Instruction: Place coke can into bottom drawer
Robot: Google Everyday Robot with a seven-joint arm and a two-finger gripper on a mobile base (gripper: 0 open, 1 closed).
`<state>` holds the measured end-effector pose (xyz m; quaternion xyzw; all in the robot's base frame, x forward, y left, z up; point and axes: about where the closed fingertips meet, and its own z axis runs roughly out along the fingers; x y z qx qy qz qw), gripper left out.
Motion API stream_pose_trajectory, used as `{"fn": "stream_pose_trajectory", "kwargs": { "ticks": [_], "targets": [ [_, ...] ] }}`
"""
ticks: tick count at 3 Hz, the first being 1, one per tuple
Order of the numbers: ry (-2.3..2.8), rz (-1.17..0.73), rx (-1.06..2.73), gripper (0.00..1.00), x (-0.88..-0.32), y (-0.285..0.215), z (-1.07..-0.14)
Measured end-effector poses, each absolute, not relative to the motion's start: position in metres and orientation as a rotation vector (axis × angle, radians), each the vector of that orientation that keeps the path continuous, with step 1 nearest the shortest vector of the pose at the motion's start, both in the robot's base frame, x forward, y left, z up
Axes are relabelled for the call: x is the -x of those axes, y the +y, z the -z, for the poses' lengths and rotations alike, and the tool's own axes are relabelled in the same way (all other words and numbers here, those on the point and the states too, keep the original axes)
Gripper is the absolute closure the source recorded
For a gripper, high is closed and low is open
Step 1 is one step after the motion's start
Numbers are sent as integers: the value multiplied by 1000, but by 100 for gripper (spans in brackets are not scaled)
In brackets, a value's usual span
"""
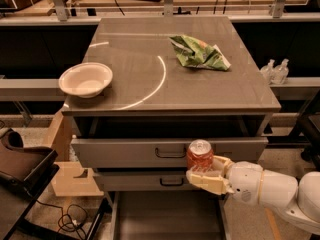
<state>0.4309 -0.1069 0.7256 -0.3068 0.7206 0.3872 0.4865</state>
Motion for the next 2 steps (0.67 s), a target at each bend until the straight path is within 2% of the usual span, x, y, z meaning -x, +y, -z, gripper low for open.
{"fn": "stream_pose_trajectory", "kwargs": {
  "ticks": [1, 2],
  "targets": [
    [1807, -930, 730, 100, -421, -117, -702],
    [1926, -908, 751, 100, -384, -163, -628]
  ]
}}
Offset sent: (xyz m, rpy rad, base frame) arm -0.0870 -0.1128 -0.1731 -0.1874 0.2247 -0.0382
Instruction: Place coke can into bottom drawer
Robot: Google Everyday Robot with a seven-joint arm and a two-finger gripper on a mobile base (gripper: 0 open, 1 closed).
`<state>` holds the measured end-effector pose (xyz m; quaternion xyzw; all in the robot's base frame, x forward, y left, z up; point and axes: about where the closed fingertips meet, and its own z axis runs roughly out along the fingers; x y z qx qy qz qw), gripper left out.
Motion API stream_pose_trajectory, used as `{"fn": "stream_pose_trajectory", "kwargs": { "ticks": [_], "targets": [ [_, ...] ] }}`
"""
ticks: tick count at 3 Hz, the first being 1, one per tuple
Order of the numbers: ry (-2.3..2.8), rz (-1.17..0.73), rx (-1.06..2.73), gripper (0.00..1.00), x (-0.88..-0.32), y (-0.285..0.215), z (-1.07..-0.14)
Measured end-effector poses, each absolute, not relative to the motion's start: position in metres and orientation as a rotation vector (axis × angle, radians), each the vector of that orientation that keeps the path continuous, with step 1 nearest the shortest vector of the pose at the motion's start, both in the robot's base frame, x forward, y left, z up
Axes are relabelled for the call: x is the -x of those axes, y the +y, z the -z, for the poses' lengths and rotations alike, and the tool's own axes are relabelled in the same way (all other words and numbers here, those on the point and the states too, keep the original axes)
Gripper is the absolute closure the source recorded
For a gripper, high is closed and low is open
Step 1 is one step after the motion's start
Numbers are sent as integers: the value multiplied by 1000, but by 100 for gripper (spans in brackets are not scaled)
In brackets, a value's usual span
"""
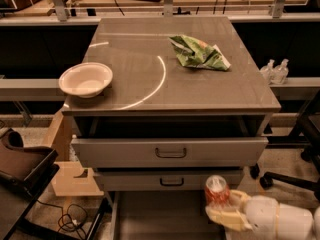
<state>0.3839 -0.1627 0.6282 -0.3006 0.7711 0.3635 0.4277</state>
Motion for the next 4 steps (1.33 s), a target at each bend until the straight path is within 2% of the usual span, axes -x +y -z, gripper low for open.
{"fn": "stream_pose_trajectory", "kwargs": {
  "ticks": [1, 3, 4],
  "targets": [
    [1965, -946, 821, 100, -350, -193, -561],
    [1945, -1170, 901, 100, -319, -202, -458],
    [1945, -1170, 901, 100, -319, -202, -458]
  ]
}}
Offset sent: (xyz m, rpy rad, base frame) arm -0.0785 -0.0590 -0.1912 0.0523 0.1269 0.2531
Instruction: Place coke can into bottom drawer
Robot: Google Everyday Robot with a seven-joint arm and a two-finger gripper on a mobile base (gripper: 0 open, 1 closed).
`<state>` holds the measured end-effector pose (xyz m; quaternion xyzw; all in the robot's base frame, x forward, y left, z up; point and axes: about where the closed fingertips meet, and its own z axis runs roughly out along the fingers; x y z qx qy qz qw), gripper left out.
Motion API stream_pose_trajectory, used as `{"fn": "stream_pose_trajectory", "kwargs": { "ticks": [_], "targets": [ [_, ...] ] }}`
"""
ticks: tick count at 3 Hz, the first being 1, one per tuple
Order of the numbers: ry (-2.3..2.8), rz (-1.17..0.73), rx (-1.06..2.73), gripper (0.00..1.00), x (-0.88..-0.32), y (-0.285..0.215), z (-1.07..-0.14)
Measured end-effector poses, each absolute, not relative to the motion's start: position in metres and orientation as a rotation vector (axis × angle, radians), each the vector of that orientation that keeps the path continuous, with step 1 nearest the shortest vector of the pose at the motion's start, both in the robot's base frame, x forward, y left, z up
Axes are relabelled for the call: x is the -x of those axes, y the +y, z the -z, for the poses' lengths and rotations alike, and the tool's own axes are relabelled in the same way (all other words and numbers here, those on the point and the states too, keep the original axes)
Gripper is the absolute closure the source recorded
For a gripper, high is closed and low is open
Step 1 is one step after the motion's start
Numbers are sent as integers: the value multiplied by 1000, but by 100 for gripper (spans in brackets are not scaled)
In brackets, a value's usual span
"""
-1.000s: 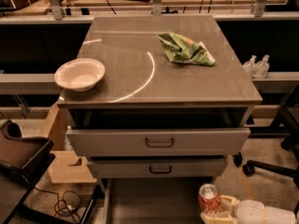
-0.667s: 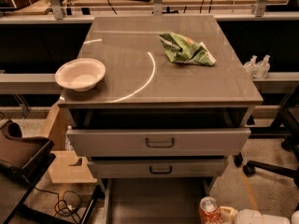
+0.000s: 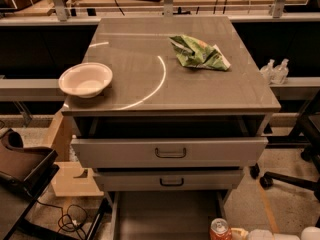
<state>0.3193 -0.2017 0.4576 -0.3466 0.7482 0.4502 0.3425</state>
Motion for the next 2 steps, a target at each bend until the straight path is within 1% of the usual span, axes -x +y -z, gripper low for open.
{"fn": "stream_pose_trajectory", "kwargs": {
  "ticks": [1, 2],
  "targets": [
    [1891, -1204, 863, 100, -332, -186, -447],
    [1731, -1250, 774, 100, -373, -135, -416]
  ]
}}
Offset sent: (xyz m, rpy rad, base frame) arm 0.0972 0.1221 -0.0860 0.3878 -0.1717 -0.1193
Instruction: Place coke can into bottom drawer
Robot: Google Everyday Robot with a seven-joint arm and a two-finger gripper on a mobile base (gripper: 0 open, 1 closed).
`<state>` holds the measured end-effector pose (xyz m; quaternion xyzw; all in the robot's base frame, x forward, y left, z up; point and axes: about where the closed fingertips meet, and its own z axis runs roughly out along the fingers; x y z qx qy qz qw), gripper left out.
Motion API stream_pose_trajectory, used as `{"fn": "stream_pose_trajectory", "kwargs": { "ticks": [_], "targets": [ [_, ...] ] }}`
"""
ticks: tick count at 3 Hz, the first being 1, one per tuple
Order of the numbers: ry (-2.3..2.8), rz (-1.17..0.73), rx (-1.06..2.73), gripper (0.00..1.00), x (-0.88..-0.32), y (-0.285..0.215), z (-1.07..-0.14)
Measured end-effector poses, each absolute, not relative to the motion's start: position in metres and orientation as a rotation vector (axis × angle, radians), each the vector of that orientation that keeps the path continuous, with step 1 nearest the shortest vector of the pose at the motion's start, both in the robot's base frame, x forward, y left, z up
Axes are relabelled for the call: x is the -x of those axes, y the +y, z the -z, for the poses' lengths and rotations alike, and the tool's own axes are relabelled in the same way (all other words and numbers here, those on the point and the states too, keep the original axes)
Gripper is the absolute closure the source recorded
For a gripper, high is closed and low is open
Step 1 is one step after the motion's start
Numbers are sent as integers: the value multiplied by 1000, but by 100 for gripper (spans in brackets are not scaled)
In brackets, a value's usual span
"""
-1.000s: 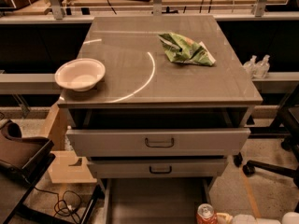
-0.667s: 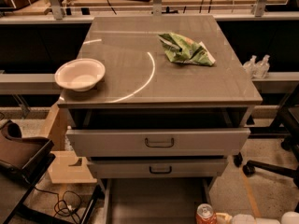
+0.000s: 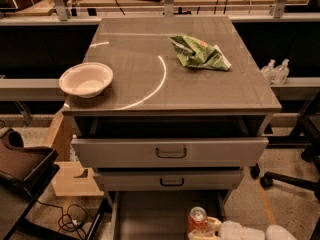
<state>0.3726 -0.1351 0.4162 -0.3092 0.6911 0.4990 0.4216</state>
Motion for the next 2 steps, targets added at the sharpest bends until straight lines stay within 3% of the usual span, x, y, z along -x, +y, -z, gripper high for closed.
{"fn": "stream_pose_trajectory", "kwargs": {
  "ticks": [2],
  "targets": [
    [1577, -1237, 781, 100, -419, -50, -389]
  ]
}}
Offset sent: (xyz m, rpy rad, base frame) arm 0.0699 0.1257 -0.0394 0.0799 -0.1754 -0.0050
